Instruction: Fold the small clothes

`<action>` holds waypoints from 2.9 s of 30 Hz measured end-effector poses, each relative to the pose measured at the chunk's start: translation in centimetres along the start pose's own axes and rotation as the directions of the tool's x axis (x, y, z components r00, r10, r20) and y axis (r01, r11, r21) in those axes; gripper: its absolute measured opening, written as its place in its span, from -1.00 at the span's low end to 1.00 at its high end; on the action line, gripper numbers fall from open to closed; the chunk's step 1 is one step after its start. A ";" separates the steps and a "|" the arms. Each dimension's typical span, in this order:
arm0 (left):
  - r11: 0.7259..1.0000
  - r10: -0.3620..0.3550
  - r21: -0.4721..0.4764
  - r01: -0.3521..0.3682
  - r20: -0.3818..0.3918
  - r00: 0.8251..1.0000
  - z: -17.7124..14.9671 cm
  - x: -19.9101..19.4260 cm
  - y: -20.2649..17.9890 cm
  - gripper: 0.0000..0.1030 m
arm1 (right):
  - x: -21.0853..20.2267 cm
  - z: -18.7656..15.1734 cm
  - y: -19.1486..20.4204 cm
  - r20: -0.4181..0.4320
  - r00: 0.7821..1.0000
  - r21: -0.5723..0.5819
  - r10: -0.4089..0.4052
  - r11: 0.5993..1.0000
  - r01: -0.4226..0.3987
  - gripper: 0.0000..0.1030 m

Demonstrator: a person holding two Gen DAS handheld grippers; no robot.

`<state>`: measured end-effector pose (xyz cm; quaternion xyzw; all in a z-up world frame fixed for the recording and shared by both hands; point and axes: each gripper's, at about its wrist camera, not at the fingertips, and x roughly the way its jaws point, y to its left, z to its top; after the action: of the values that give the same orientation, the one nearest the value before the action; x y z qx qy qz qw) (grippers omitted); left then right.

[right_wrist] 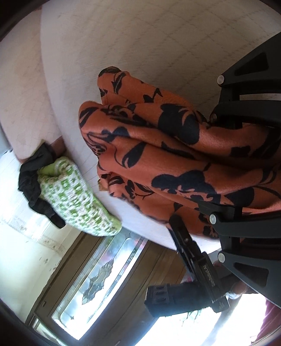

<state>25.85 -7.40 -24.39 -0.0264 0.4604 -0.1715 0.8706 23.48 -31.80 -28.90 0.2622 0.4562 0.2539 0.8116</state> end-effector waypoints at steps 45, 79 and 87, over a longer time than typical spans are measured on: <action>0.872 0.424 0.012 -0.489 0.481 0.768 -5.4 -23.4 -11.8 0.85 | -20.6 -9.4 15.2 0.537 0.779 -0.103 -0.323 0.892 0.440 0.28; 0.881 0.446 -0.057 -0.470 0.432 0.783 -6.2 -23.6 -9.9 1.00 | -18.0 -10.9 16.9 0.481 0.792 -0.143 -0.375 0.858 0.493 0.29; 0.884 0.449 -0.098 -0.456 0.442 0.776 -6.5 -24.7 -8.7 1.00 | -18.0 -11.3 18.7 0.496 0.790 -0.171 -0.361 0.851 0.497 0.29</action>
<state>5.41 -6.88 -6.72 0.0524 0.2362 0.0503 0.9690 2.17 -27.61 -10.67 0.0785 0.2632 0.0583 0.9598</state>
